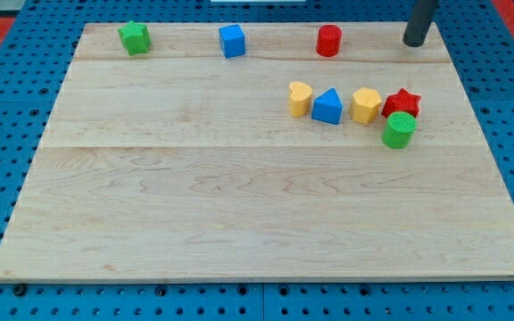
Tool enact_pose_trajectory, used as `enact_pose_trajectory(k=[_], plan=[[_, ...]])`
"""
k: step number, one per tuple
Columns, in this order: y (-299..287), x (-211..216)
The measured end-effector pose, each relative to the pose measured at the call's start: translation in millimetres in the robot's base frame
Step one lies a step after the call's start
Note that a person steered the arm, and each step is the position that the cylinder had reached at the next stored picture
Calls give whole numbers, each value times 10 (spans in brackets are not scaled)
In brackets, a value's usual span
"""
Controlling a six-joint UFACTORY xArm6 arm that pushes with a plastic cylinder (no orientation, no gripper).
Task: Slide the red star towards the center left of the board
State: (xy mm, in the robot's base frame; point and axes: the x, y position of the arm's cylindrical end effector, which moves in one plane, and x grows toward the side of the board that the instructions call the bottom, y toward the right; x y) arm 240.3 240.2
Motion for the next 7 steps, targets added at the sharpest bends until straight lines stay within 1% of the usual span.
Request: enact_pose_trajectory(k=[1,2,3,4,5,6,7], plan=[[0,0],[19,154],[77,600],[-172,849],[-752,1073],[-851,1470],[-725,1251]])
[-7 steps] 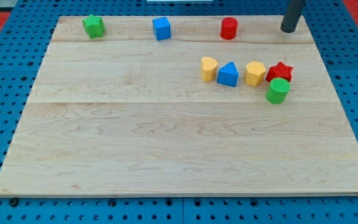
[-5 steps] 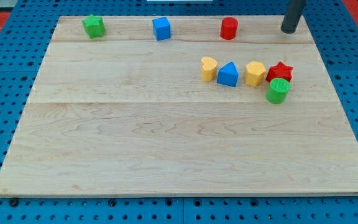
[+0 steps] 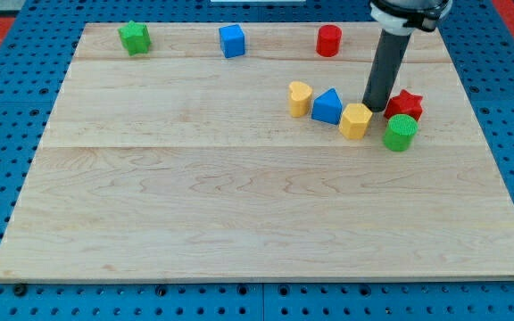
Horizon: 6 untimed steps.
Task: Slide the red star towards the center left of the board
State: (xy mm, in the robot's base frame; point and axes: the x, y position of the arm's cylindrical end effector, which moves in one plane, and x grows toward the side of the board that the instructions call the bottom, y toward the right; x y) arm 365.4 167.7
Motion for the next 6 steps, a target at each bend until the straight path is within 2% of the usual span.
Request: enact_pose_trajectory(k=[1,2,3,6], plan=[[546,-200],[878,-90],[728,212],[-1279,316]])
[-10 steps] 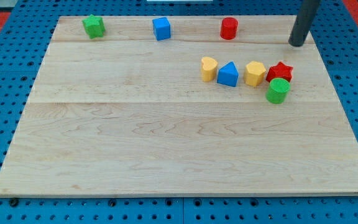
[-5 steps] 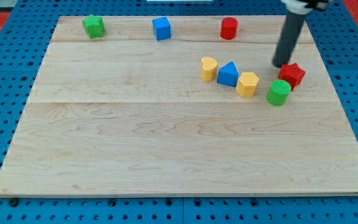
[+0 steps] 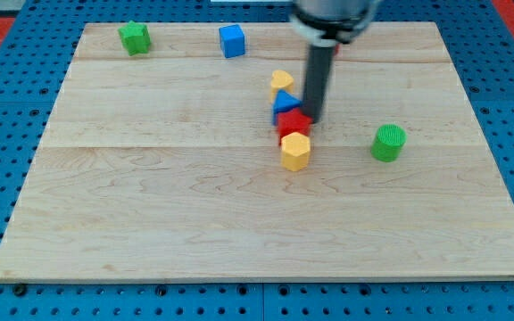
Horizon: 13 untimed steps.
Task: Slide the red star towards the center left of the board
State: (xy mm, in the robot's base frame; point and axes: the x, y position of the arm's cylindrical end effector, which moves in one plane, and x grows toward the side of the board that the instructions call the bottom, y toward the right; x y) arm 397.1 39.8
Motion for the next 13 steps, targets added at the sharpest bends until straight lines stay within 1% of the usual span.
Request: enact_pose_trajectory(k=[1,2,3,4,5,6,8,9,10,11,12,13], plan=[[-274,258],[-209,545],[-848,552],[-1041,828],[-881,1081],[-917,1355],[-1320,1638],[-1415,1789],[-1913,1482],[-2312,1084],[-2554,724],[-2554,379]])
